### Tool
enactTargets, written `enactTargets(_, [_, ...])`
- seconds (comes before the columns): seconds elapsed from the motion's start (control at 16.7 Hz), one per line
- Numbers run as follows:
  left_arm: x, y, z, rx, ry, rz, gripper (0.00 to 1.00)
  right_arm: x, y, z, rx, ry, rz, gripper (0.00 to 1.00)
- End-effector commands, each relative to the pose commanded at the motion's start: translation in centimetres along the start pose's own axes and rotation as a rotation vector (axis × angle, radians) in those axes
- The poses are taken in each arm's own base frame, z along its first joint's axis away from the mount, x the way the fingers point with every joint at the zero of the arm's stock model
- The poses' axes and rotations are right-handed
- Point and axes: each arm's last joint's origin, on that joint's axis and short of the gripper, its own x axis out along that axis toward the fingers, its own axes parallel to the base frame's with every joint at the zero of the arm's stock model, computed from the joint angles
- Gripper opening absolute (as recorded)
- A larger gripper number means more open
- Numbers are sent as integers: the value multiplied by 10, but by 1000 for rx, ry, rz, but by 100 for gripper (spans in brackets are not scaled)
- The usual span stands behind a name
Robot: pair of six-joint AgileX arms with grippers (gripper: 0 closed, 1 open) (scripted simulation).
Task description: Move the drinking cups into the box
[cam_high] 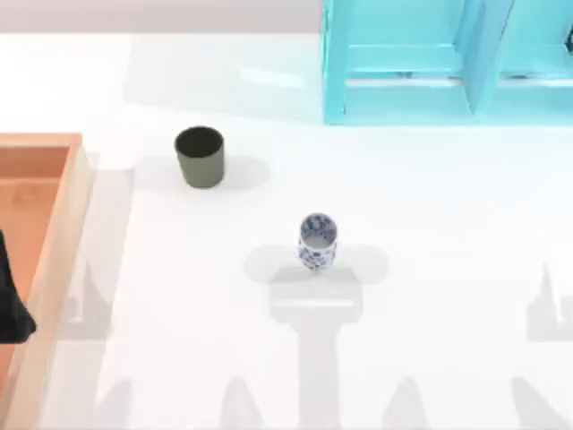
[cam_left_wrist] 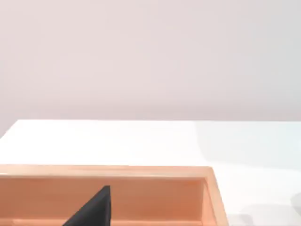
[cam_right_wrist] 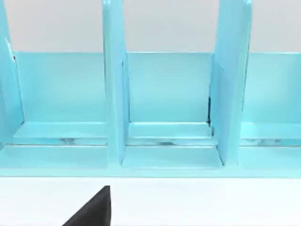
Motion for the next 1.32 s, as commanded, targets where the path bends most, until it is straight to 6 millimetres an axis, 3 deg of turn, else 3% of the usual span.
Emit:
enactTargets(0.18, [0,0,2,-1,4,-5,100,0,0,0,0,0,0,100])
enactTargets(0.36, [0,-5,19,-12,54,-47,100,0,0,0,0,0,0,100])
enactTargets(0.54, [3,-12,55,-34,160,-116,100,0,0,0,0,0,0,100])
enactTargets(0.72, [17,-24,104,-62,298,-198,100,0,0,0,0,0,0,100])
enactTargets(1.08, [76,-73,193,-98,638,-334,100,0,0,0,0,0,0,100])
enactTargets(1.32, [129,-130,222,-86,886,-375,100,0,0,0,0,0,0,100])
